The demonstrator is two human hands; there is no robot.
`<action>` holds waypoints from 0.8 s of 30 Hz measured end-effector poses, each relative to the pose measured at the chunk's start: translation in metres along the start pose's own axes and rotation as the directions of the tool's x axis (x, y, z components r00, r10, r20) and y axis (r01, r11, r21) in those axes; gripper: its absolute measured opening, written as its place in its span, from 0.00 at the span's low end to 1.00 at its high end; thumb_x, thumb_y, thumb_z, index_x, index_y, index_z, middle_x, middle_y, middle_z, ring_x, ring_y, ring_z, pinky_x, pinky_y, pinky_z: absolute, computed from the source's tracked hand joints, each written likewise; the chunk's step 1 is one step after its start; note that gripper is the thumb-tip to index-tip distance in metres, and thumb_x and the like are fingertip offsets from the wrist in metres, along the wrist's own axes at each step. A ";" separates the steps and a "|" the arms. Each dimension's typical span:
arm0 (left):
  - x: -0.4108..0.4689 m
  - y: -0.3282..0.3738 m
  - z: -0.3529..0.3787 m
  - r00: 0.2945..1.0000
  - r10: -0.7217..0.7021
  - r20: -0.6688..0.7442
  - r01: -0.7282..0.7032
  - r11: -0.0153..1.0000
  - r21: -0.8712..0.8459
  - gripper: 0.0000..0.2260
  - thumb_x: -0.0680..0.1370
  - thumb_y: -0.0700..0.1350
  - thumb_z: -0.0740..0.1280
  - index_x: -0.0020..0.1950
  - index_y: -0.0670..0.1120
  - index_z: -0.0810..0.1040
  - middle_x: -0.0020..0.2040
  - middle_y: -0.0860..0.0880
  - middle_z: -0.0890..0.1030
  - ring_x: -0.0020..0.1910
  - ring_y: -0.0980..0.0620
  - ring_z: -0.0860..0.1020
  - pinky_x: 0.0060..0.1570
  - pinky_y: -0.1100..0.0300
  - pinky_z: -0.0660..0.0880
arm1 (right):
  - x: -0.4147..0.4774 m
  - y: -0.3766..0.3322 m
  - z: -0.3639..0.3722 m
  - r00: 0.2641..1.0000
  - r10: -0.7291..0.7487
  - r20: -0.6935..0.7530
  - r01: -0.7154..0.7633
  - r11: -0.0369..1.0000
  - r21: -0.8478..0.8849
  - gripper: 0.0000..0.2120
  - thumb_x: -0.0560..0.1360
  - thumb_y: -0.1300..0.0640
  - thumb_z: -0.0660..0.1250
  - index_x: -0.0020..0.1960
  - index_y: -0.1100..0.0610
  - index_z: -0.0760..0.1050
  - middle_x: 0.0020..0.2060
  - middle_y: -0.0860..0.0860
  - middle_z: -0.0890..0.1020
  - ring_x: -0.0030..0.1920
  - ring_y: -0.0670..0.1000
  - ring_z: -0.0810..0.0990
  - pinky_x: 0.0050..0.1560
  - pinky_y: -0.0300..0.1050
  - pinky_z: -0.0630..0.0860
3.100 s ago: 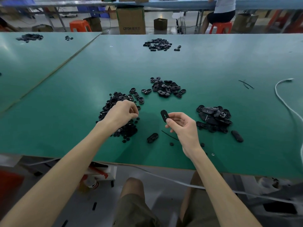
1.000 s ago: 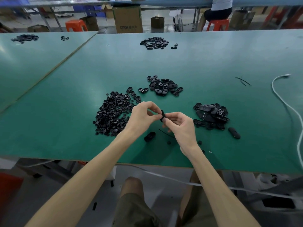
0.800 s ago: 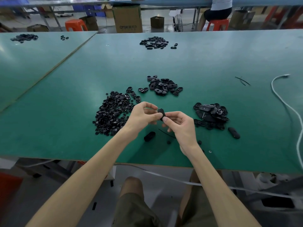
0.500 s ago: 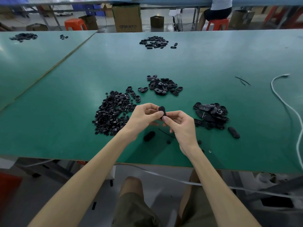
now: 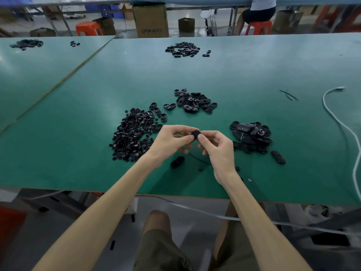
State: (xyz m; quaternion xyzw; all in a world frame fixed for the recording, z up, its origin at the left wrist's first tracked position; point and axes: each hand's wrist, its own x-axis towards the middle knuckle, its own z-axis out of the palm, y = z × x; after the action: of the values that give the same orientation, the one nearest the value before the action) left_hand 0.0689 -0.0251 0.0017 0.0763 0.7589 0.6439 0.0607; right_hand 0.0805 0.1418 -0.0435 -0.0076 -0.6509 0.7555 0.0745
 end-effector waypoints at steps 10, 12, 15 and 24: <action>-0.003 -0.001 -0.003 0.999 -0.032 -0.006 0.032 0.996 -0.079 0.09 0.79 0.35 0.71 0.59 0.39 0.85 0.50 0.39 0.87 0.46 0.49 0.86 0.48 0.52 0.84 | -0.002 -0.003 0.002 0.999 0.019 0.048 -0.018 1.000 -0.022 0.02 0.79 0.62 0.74 0.47 0.58 0.83 0.38 0.50 0.88 0.35 0.46 0.82 0.34 0.37 0.75; -0.004 -0.001 -0.002 0.999 -0.033 -0.013 0.032 0.997 -0.074 0.09 0.79 0.35 0.71 0.59 0.39 0.85 0.51 0.39 0.86 0.46 0.50 0.85 0.47 0.55 0.84 | -0.002 -0.003 0.003 0.998 0.021 0.052 -0.020 0.999 -0.026 0.02 0.79 0.62 0.74 0.47 0.57 0.83 0.38 0.50 0.88 0.34 0.45 0.82 0.34 0.37 0.75; -0.004 0.000 -0.001 0.998 -0.040 -0.038 0.039 0.998 -0.041 0.08 0.79 0.34 0.71 0.57 0.40 0.86 0.50 0.41 0.87 0.47 0.51 0.85 0.44 0.60 0.81 | -0.002 -0.003 0.003 0.998 0.023 0.054 -0.021 0.999 -0.033 0.02 0.78 0.62 0.74 0.46 0.57 0.83 0.37 0.49 0.87 0.34 0.45 0.81 0.34 0.36 0.75; 0.001 0.003 0.008 0.992 -0.074 -0.105 0.070 0.997 -0.034 0.10 0.77 0.30 0.68 0.51 0.40 0.87 0.46 0.41 0.88 0.41 0.52 0.84 0.48 0.61 0.82 | -0.002 -0.002 0.000 0.999 0.039 0.035 -0.037 0.998 -0.042 0.01 0.77 0.63 0.75 0.47 0.58 0.84 0.36 0.50 0.87 0.33 0.45 0.81 0.33 0.36 0.75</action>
State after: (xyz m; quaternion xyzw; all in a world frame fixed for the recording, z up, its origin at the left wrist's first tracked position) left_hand 0.0699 -0.0171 0.0032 0.0136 0.7534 0.6559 0.0446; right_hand 0.0826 0.1418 -0.0413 -0.0078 -0.6673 0.7432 0.0483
